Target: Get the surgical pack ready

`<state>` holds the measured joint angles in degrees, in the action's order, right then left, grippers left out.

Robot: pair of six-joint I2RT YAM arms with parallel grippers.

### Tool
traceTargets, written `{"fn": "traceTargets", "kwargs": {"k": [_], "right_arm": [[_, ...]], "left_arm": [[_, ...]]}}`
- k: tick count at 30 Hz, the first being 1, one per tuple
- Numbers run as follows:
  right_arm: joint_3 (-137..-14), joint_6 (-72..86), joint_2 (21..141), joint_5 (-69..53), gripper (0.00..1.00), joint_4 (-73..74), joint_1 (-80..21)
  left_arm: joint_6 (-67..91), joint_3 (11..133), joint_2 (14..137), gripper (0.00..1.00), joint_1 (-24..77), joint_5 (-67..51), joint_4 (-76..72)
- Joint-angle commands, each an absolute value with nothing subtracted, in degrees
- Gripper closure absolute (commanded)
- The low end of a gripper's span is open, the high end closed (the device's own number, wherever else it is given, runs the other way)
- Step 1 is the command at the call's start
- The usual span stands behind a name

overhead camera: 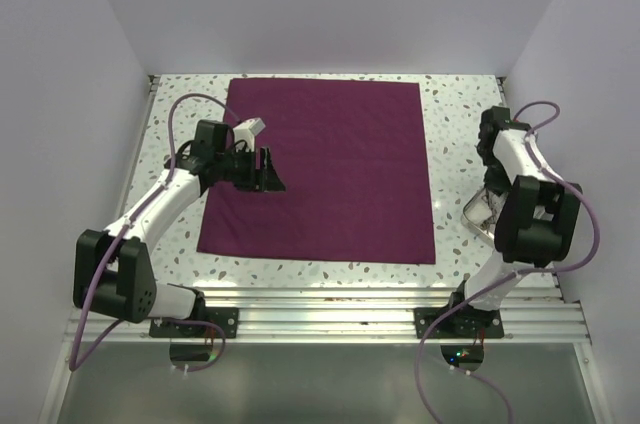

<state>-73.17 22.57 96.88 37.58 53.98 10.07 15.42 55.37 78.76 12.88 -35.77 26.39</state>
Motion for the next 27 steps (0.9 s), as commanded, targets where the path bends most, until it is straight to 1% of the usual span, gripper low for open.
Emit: {"fn": "traceTargets", "kwargs": {"k": [1,3,4,5,7,8,10,13,15,16,18,21,25,27], "right_arm": [[-76.6,21.4,101.5,46.7,0.57,54.5,10.8],[-78.7,22.8,104.0,44.3,0.45,57.6,11.2],[-79.3,24.9,104.3,43.6,0.37,58.8,11.2],[-79.3,25.1,104.1,42.9,0.31,59.1,11.2],[-78.0,25.4,101.9,41.9,0.24,59.1,11.3],[-77.4,25.3,101.0,41.7,0.24,59.0,11.9],[-76.4,25.3,98.9,42.0,0.25,59.4,12.7],[-74.2,25.2,96.9,42.4,0.31,58.8,16.9],[-72.7,24.4,96.2,40.5,0.33,57.4,19.1],[-72.1,23.9,95.8,38.3,0.36,56.7,21.2],[-70.1,22.9,95.5,36.4,0.40,54.9,22.7],[-67.0,22.0,95.2,33.3,0.42,52.5,25.9],[-63.8,20.3,95.8,24.2,0.43,47.6,28.1],[-63.8,20.2,96.9,23.0,0.44,46.8,28.6]], "left_arm": [[14.3,55.7,78.7,0.36,12.9,-37.0,25.9],[14.1,55.8,78.5,0.36,12.8,-36.8,26.3],[14.0,55.8,78.7,0.36,12.9,-37.0,26.5],[14.0,55.8,78.8,0.36,12.9,-37.3,26.5],[14.1,55.5,79.1,0.36,12.9,-37.6,25.8],[14.2,55.5,79.5,0.36,12.9,-37.9,25.8],[14.0,55.6,80.0,0.36,12.9,-38.4,25.5],[13.6,56.2,81.3,0.36,12.9,-38.9,25.4],[13.6,56.7,81.8,0.36,12.9,-39.8,25.5],[13.6,56.9,82.3,0.37,12.9,-40.1,25.4],[13.9,57.1,82.6,0.37,12.9,-40.7,25.3],[14.0,57.1,82.9,0.37,12.9,-40.8,25.6],[14.0,56.9,82.8,0.37,12.9,-40.7,25.7],[14.1,56.8,83.0,0.37,12.9,-40.7,25.8]]}}
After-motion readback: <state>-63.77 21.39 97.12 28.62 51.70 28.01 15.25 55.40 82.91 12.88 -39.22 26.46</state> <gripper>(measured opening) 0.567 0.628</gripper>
